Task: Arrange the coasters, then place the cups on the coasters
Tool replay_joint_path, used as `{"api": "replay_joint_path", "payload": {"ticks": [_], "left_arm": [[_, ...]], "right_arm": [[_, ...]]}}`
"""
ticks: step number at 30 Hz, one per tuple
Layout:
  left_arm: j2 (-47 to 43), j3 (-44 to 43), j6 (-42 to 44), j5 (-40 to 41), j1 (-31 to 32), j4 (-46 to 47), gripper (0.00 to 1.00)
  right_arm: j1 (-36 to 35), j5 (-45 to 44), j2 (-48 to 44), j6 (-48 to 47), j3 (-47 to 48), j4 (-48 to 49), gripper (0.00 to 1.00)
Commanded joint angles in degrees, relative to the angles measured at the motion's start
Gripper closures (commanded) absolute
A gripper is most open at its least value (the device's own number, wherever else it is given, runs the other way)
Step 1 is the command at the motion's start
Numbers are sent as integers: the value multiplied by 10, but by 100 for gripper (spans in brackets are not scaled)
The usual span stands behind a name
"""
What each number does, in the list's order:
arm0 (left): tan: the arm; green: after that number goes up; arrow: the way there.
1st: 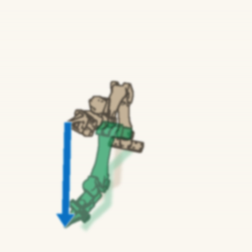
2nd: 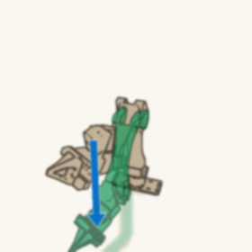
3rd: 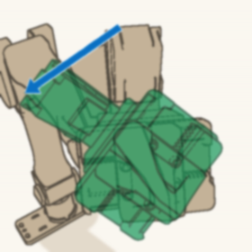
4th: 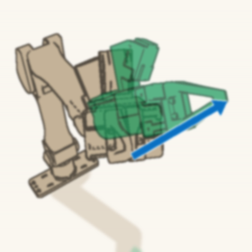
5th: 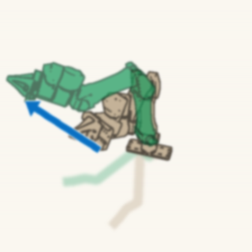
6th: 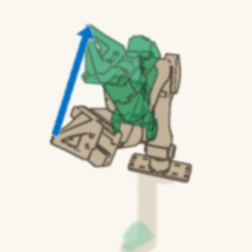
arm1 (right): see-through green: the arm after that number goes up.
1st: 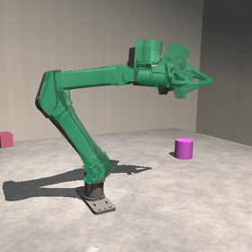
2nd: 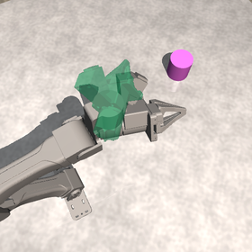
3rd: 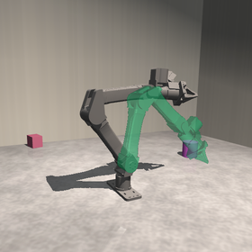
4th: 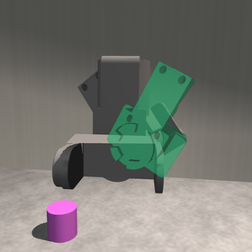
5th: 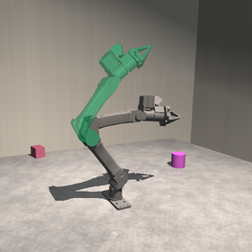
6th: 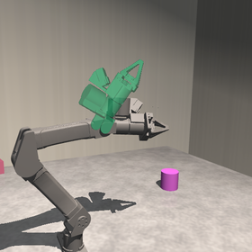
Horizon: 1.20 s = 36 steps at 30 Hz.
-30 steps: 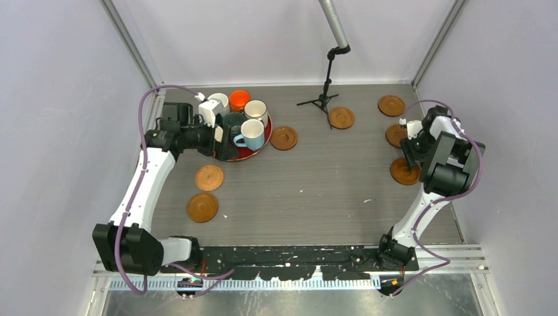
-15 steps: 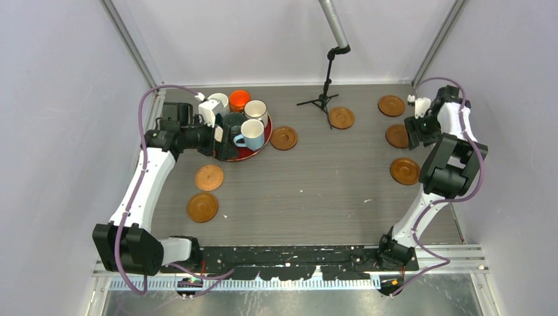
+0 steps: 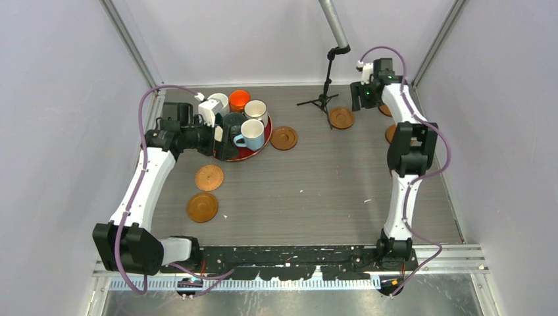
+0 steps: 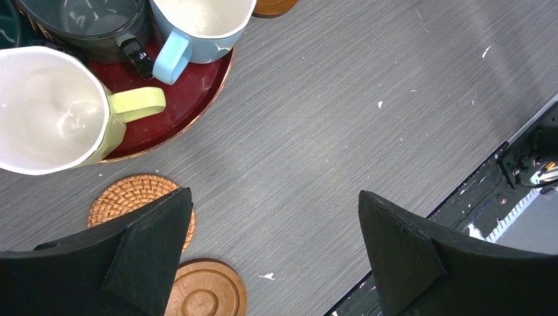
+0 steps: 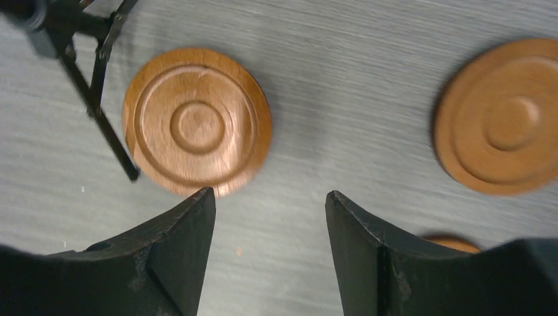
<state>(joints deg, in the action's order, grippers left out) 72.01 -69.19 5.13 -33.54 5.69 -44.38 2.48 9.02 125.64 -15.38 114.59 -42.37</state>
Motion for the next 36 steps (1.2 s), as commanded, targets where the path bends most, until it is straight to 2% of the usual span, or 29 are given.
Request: {"api": "replay_joint_path", "payload": {"ticks": [1, 10, 23, 26, 33, 36], "left_arm": [[-1, -19, 9, 5, -3, 15, 0], [14, -19, 10, 8, -3, 20, 0], [16, -19, 14, 14, -3, 19, 0], [16, -18, 15, 14, -3, 20, 0], [14, -18, 18, 15, -3, 18, 0], [14, -18, 20, 15, -3, 18, 0]], "right_arm": [[-10, -27, 67, 72, 66, 30, 32], [-25, -42, 132, 74, 118, 34, 28], [-61, -62, 170, 57, 132, 35, 28], [-61, -75, 171, 49, 126, 31, 31], [-34, -118, 162, 39, 106, 31, 49], [-9, -121, 164, 37, 113, 31, 51]]}}
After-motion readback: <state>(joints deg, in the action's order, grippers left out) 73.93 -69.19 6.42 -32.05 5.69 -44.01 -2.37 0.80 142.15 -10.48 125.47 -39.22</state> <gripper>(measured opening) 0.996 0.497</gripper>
